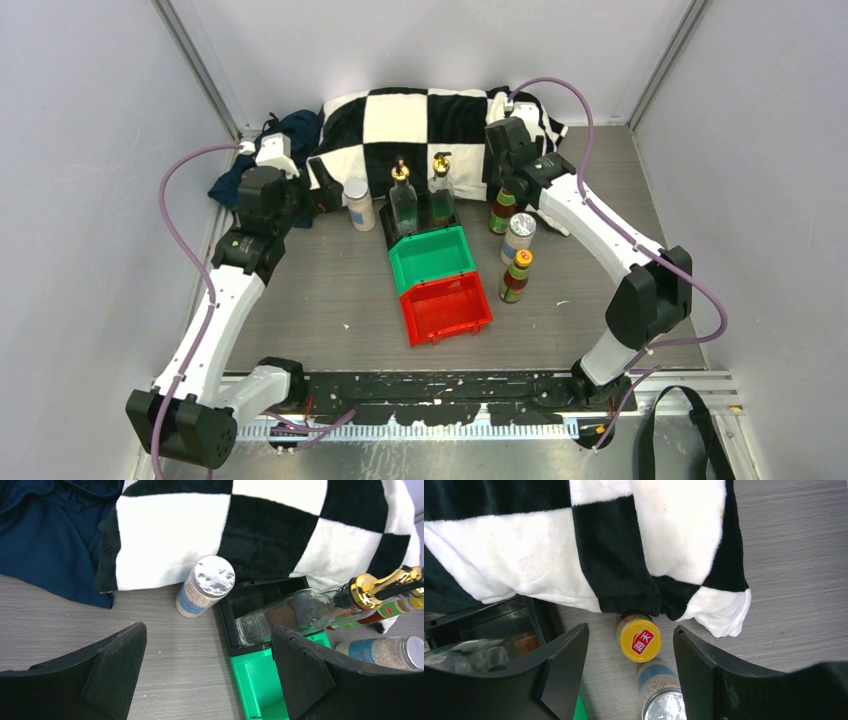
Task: Organize the condiment bottles
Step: Pick up the bottle from the center of the board.
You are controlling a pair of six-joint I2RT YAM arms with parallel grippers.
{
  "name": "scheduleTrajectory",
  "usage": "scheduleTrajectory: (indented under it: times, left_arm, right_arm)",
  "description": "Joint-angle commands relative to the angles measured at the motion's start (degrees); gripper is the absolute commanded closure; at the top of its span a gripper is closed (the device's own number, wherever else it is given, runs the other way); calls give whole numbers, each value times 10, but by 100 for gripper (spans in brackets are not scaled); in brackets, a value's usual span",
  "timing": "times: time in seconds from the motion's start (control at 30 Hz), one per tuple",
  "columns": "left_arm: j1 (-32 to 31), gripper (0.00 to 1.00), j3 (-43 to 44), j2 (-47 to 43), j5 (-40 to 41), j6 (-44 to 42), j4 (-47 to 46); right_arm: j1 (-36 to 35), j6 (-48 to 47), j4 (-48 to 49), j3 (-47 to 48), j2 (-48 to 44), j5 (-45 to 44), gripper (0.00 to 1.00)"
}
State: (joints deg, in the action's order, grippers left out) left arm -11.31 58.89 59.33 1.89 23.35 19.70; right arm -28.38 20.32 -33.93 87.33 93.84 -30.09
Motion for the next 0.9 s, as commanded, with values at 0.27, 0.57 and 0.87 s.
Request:
scheduleTrajectory:
  times: [0.27, 0.57, 0.87]
  left_arm:
    - [-3, 5, -4, -26, 8, -2, -35]
    - [-3, 5, -5, -28, 6, -1, -35]
    - [-3, 5, -8, -30, 6, -1, -35]
  right_arm:
    - [10, 21, 10, 13, 5, -5, 37]
    - [14, 35, 14, -13, -4, -3, 37]
    - [16, 44, 22, -40, -7, 4, 41]
